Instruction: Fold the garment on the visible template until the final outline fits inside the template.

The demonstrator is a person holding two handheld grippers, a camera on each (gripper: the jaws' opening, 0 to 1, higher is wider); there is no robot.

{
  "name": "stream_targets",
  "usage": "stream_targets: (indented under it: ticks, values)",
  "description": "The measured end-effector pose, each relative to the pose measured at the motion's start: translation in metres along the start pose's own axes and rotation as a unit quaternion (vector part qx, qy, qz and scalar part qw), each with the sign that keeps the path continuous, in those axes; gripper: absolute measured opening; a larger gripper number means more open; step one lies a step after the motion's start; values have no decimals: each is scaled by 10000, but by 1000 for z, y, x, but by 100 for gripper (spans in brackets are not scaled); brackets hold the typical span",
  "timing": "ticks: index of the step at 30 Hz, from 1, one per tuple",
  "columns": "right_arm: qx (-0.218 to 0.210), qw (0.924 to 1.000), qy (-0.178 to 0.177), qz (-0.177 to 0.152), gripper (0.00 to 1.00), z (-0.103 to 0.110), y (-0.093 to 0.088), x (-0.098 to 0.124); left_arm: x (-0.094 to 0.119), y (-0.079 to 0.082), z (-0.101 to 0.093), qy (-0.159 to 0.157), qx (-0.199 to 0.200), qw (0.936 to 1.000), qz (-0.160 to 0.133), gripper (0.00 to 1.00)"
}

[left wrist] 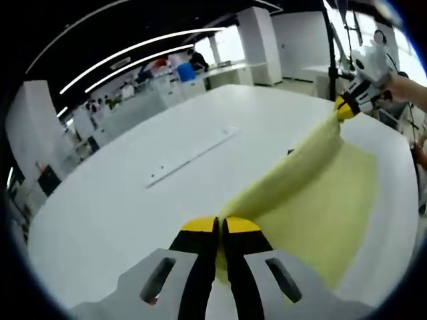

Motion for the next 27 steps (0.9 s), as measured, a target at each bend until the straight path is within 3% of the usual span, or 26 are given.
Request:
stream_targets:
  ticks: [15,22,25,27]
  values:
    - [-213,9996,79,195,0,-16,-10,-46,-45,-26,3,-196,-72,9992,353,2]
    - [-270,9992,-60,279,4,-21,-15,-50,-47,-40,9,-115,10,9981,597,4]
    - [-256,9992,-86,290,6,-21,-15,-48,-43,-40,10,-324,271,9985,340,6]
    - [-201,9993,-33,328,8,-20,-16,-45,-39,-41,14,-378,231,9987,255,8]
Point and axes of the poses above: the point that each gripper's makers call its tool centre point, and the gripper's own axes: x roughly backward along the fingers, z roughly to its left, y roughly out of its top, the point moved 9 cm from there along x, roughly backward along the fingers, and after that the axes turned 12 degrees about -x, right-handed, at the moved point
